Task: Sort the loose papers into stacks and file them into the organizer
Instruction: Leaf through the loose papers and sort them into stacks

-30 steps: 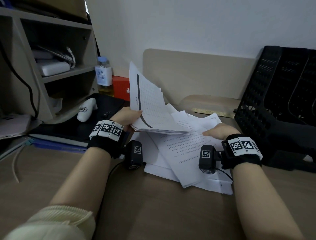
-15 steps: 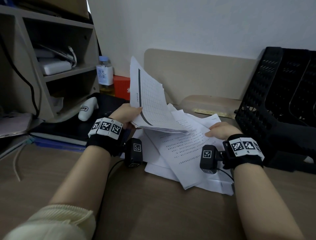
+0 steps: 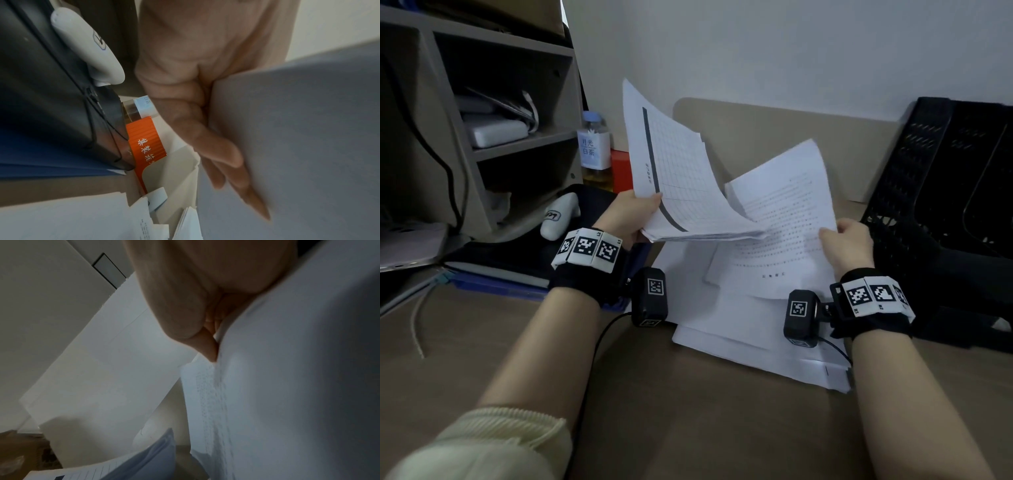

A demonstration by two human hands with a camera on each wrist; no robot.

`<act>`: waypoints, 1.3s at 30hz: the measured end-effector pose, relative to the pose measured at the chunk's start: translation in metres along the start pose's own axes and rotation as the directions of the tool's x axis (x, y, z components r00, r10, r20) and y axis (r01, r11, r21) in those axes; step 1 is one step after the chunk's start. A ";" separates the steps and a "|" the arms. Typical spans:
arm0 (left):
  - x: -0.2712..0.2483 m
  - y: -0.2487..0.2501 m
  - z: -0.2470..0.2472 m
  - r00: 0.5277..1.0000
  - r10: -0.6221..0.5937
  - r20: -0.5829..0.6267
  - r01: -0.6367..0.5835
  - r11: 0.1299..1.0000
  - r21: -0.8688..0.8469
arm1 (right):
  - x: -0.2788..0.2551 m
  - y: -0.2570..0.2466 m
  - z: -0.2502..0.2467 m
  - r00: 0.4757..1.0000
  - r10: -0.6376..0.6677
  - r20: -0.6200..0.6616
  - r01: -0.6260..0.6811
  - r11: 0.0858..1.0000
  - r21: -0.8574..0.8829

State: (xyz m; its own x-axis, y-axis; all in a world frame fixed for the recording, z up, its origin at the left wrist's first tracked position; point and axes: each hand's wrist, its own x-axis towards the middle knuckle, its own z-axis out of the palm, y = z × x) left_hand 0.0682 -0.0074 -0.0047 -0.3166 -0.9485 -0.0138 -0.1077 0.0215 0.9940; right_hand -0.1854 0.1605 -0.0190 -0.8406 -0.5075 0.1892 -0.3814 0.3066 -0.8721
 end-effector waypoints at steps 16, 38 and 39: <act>-0.007 0.001 0.004 0.999 0.017 -0.028 -0.019 0.998 -0.056 | -0.011 -0.011 0.008 0.923 0.036 0.382 -0.078 0.992 0.096; -0.001 0.005 -0.001 0.961 -0.025 -0.276 -0.075 0.935 -0.347 | -0.010 -0.007 0.014 0.887 -0.155 0.435 0.209 0.975 -0.079; -0.002 0.006 -0.001 0.958 -0.019 -0.288 -0.089 0.930 -0.356 | -0.009 -0.007 0.014 0.902 -0.137 0.410 0.192 0.977 -0.096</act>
State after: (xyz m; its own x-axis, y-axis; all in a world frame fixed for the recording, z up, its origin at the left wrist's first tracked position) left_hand 0.0694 -0.0059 0.0014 -0.0300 -0.9995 -0.0004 0.2630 -0.0083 0.9647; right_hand -0.1702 0.1513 -0.0211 -0.5486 -0.8295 0.1048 -0.5705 0.2797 -0.7722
